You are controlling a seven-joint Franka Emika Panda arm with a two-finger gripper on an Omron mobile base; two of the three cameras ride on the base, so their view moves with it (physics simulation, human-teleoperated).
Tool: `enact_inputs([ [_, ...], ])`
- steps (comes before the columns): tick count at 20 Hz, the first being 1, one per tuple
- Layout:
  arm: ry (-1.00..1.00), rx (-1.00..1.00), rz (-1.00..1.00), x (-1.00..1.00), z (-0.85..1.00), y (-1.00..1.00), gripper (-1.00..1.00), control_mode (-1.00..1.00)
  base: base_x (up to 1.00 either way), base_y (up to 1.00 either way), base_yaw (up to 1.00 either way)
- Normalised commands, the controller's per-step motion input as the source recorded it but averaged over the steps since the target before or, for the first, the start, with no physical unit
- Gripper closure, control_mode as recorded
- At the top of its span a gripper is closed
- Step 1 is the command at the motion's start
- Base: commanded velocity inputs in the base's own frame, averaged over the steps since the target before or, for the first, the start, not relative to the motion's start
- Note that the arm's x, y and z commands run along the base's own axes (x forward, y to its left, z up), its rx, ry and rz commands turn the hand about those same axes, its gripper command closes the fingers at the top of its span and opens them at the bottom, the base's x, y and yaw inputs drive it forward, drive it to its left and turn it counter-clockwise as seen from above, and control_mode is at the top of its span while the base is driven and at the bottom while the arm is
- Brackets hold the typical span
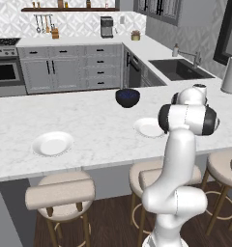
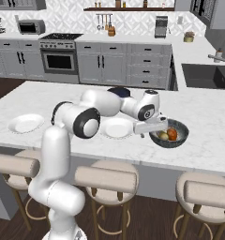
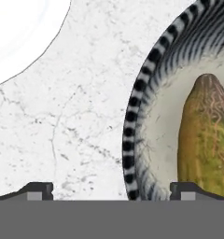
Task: Pick the chicken drumstick and cucumber from their plates and place them in the bowl. Then put the bowl in the fridge.
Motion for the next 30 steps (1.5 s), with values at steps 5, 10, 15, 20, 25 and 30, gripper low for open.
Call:
enact_inputs([
  [5,0.00,0.00,0.07,0.41,0.00,-0.02,-1.00,-1.00,0.00,0.00,0.00],
  [10,0.00,0.00,0.10,0.22,-0.02,-0.18,-1.00,-1.00,0.00,0.00,0.00],
  [15,0.00,0.00,0.06,-0.12,-0.37,0.13,1.00,-1.00,0.00,0.00,0.00],
  [20,0.00,0.01,0.00,-0.40,-0.44,0.29,1.00,-1.00,0.00,0.00,0.00],
  [25,0.01,0.03,0.00,-0.12,-0.35,0.10,1.00,-1.00,0.00,0.00,0.00],
  [30,0.00,0.00,0.00,0.00,-0.02,0.00,1.00,-1.00,0.00,0.00,0.00],
])
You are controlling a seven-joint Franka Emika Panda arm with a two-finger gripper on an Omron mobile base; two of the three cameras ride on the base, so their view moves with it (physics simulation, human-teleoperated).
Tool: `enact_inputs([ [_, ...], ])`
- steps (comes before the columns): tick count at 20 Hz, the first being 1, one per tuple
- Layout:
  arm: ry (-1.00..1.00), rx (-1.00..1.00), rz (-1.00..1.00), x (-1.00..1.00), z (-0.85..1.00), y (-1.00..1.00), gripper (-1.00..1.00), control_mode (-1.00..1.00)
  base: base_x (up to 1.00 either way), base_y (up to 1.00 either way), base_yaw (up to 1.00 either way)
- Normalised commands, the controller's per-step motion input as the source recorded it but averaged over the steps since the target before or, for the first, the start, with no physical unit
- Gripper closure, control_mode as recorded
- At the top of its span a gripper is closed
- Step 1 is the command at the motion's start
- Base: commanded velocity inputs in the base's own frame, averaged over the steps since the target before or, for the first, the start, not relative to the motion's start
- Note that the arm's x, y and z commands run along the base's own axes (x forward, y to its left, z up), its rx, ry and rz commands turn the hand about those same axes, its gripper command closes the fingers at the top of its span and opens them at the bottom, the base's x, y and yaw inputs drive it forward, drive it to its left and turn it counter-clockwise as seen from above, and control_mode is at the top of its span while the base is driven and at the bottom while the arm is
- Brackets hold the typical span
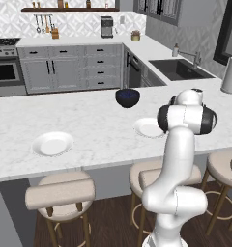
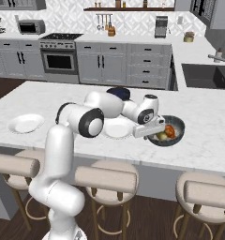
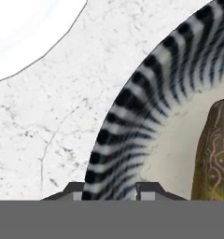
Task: Pick the chicken drumstick and cucumber from their plates and place them in the bowl. Then put the bowl in the fridge.
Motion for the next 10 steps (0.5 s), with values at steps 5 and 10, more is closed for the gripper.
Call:
enact_inputs([
  [5,0.00,-0.06,0.00,-0.16,0.46,0.21,1.00,-1.00,0.00,0.00,0.00],
  [10,0.00,-0.05,0.04,-0.23,0.30,0.09,1.00,-1.00,0.00,0.00,0.00],
])
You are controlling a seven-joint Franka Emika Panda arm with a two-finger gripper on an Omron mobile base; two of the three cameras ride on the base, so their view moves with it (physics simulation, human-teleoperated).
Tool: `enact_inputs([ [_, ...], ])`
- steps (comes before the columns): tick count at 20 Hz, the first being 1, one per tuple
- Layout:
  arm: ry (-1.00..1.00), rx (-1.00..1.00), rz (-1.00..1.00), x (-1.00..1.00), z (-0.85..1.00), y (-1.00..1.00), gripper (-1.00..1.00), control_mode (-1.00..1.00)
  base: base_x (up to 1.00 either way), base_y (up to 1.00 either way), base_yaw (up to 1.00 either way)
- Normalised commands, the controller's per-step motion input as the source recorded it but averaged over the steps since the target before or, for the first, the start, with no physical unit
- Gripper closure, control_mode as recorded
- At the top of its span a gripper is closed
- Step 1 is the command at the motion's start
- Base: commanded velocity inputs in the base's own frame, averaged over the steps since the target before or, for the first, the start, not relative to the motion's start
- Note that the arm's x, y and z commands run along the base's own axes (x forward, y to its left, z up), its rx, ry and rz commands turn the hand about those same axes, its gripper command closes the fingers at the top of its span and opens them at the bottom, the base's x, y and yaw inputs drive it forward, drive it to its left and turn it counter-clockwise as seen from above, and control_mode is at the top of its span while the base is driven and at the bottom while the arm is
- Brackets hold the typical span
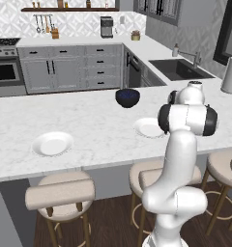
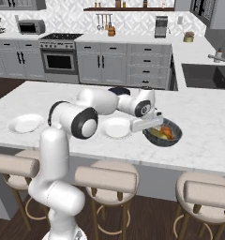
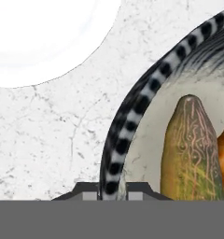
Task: Pick the chicken drumstick and cucumber from their plates and place them in the bowl. Then put the bowl in the fridge.
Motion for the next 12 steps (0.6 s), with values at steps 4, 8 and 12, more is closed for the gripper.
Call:
enact_inputs([
  [4,-0.13,-0.04,0.11,-0.34,0.13,0.00,1.00,-1.00,0.00,0.00,0.00],
  [8,-0.29,-0.15,0.19,-0.38,0.18,0.00,1.00,-1.00,0.00,0.00,0.00],
  [12,-0.04,-0.17,0.22,-0.37,0.83,0.37,1.00,-1.00,0.00,0.00,0.00],
])
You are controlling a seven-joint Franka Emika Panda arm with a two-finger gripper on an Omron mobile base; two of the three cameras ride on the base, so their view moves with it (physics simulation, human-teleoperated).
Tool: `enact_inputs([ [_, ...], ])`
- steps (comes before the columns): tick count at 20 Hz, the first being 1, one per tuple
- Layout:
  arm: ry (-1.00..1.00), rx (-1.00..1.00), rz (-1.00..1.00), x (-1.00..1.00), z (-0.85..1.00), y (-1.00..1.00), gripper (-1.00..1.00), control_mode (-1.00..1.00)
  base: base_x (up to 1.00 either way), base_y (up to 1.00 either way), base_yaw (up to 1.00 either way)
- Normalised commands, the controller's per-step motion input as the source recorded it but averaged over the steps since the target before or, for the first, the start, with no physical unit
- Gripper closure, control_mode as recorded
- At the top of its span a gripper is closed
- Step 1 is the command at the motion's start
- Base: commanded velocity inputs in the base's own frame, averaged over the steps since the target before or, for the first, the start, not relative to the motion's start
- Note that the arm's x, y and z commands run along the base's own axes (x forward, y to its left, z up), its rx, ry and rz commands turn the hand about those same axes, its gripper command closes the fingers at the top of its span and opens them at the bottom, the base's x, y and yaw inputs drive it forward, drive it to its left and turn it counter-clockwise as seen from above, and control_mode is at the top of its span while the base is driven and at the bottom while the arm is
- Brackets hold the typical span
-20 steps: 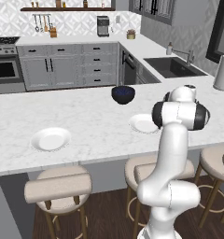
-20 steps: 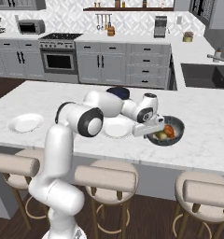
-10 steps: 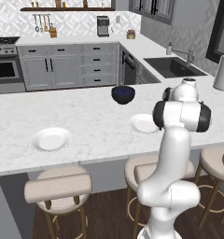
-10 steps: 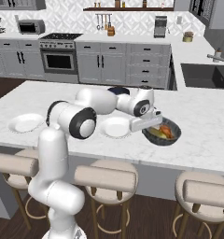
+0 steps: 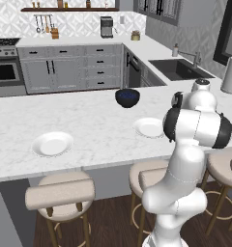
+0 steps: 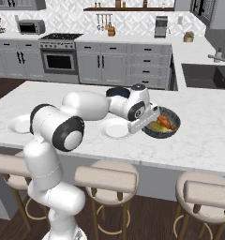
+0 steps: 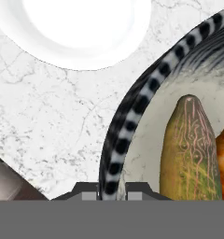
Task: Pick the chicken drumstick and cucumber from their plates and place them in the bowl. Then put the bowl in the fridge.
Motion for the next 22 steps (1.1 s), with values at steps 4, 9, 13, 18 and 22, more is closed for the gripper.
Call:
enact_inputs([
  [4,0.05,-0.18,0.22,-0.53,0.89,0.73,1.00,-1.00,0.00,0.00,0.00],
  [9,0.02,-0.06,0.21,-0.63,0.73,0.91,1.00,-1.00,0.00,0.00,0.00],
  [13,0.05,0.00,0.23,-0.47,0.59,0.87,1.00,-1.00,0.00,0.00,0.00],
  [18,0.00,0.10,0.16,-0.55,0.16,0.77,1.00,-1.00,0.00,0.00,0.00],
  [22,0.00,0.06,0.05,-0.61,0.17,0.48,1.00,-1.00,0.00,0.00,0.00],
])
